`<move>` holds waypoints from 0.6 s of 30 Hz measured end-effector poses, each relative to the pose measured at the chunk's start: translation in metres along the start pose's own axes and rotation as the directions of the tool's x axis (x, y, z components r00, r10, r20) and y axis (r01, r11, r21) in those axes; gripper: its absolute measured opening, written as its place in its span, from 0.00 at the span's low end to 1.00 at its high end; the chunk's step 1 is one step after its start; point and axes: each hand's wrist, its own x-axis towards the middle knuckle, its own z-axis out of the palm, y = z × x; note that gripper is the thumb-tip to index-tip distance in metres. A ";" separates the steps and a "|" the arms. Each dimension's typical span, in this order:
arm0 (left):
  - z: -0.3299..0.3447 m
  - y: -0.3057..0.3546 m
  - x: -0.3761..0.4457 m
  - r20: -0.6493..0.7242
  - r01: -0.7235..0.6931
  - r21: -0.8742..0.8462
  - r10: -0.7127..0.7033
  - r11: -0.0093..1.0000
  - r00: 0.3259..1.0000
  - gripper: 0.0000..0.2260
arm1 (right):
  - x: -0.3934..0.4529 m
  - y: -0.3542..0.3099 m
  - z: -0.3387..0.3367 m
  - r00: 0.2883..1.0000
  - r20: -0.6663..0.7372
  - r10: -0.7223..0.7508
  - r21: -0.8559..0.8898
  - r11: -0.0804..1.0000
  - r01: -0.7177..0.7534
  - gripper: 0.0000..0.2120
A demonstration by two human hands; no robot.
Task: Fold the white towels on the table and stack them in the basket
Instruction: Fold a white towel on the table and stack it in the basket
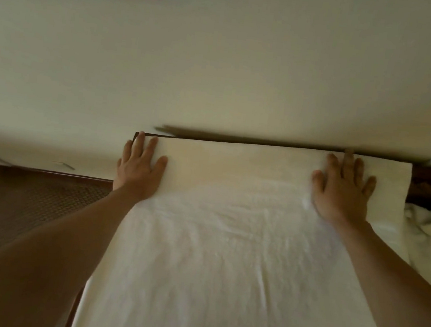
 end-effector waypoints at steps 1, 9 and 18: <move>0.000 -0.001 0.000 -0.021 -0.005 -0.038 0.005 0.999 1.000 0.29 | -0.013 -0.016 0.002 0.998 -0.060 0.034 0.036 0.999 -0.032 0.29; 0.001 -0.019 0.010 -0.182 -0.147 -0.475 0.067 0.868 0.981 0.24 | -0.209 -0.247 0.042 0.983 -0.181 -0.041 0.194 0.978 0.077 0.15; -0.034 -0.077 -0.015 0.167 0.085 -0.473 -0.006 0.877 0.986 0.28 | -0.301 -0.396 0.050 0.979 0.144 0.145 0.150 0.975 -0.167 0.34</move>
